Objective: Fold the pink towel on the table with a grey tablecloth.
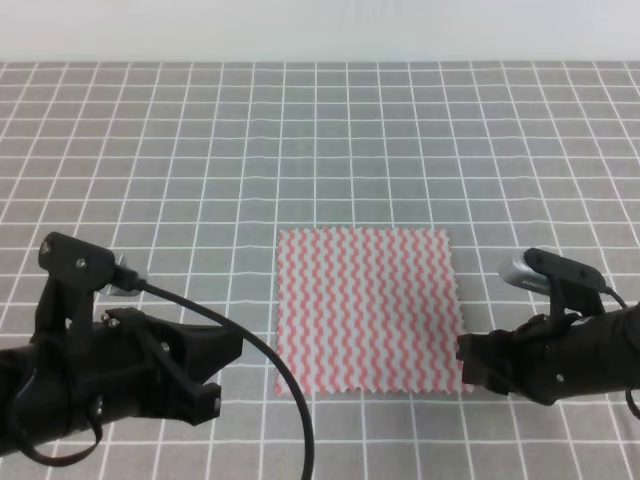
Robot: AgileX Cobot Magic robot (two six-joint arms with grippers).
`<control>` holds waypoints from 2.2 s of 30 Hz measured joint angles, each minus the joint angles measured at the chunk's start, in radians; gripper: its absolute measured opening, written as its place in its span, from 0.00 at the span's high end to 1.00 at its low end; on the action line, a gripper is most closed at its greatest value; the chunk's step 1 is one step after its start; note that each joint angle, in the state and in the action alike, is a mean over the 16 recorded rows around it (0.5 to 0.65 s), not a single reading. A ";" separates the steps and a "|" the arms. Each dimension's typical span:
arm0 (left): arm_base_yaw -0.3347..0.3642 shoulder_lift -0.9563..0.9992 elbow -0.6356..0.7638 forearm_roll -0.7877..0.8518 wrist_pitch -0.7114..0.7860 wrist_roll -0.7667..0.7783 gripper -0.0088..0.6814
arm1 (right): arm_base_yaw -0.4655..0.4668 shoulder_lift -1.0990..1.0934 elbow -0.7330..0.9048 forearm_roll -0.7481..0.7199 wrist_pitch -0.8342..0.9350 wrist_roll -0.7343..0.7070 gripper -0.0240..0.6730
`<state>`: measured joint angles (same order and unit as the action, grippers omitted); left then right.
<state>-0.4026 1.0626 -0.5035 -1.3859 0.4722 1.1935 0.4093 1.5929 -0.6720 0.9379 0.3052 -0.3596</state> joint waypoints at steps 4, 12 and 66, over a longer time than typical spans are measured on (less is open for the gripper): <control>0.000 0.000 0.000 0.000 0.000 0.002 0.99 | -0.012 0.009 0.000 0.017 0.007 0.008 0.69; 0.000 -0.003 0.000 -0.001 0.002 0.005 0.99 | -0.013 0.030 -0.001 0.060 0.007 0.015 0.69; 0.000 -0.003 0.000 -0.001 0.005 0.036 0.99 | -0.013 0.066 -0.068 0.105 0.090 -0.017 0.98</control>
<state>-0.4026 1.0600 -0.5032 -1.3865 0.4772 1.2290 0.3963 1.6586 -0.7400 1.0429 0.3949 -0.3761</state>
